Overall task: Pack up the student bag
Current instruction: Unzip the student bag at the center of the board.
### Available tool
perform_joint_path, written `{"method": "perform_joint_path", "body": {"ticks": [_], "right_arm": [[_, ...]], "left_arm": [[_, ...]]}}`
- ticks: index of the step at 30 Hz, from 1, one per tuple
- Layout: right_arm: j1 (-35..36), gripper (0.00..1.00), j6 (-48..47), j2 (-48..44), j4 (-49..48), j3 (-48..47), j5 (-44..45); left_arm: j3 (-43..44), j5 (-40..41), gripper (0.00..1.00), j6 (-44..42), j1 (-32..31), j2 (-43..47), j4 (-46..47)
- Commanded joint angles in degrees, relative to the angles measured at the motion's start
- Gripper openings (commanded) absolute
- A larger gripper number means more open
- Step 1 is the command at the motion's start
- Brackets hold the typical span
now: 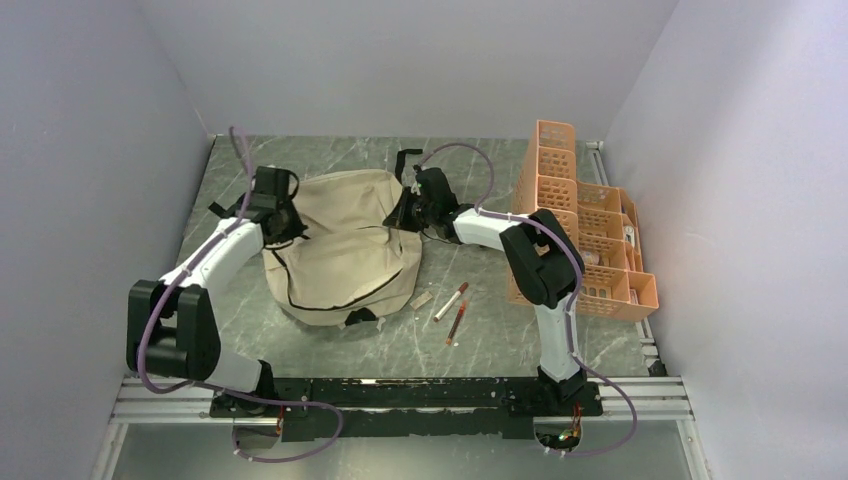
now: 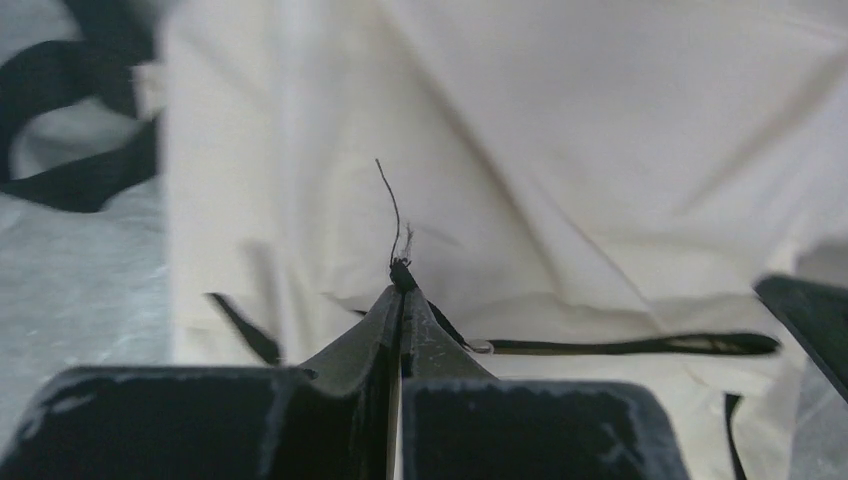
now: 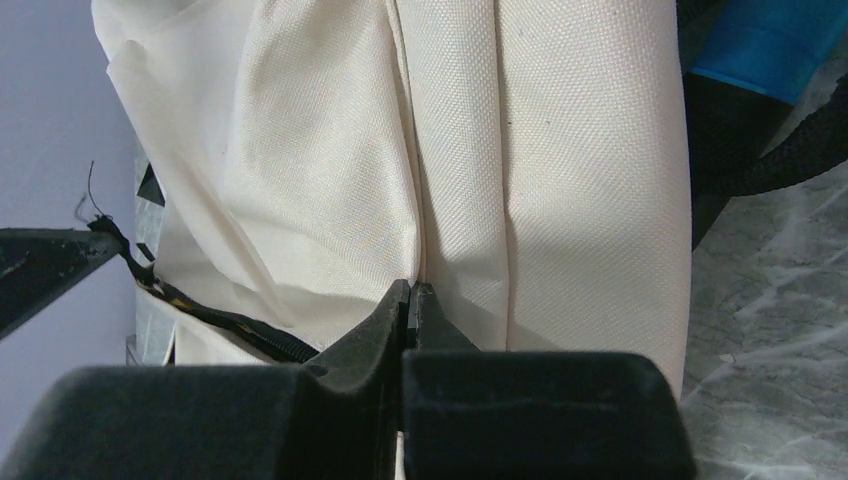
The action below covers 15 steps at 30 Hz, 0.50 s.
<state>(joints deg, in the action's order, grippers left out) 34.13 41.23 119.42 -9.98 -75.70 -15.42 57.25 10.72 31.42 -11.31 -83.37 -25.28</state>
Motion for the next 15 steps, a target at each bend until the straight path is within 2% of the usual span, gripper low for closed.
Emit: {"method": "perform_joint_path", "body": {"ticks": [1,7,15], "right_arm": [[-1.4,0.00,-1.7,-2.3,0.7,1.2,3.0],[-1.4,0.00,-2.2,-2.2,0.8,1.0,2.3],[-1.4,0.00,-3.3,-2.5,0.9,0.8,1.0]], "left_arm": [[-1.5,1.8,0.05,-1.2,7.4,2.3,-2.9],[-0.7,4.5,0.05,-2.8,13.1,3.3,-4.3],[-1.0,8.0,0.05,-4.2,16.2,4.1,-4.7]]}}
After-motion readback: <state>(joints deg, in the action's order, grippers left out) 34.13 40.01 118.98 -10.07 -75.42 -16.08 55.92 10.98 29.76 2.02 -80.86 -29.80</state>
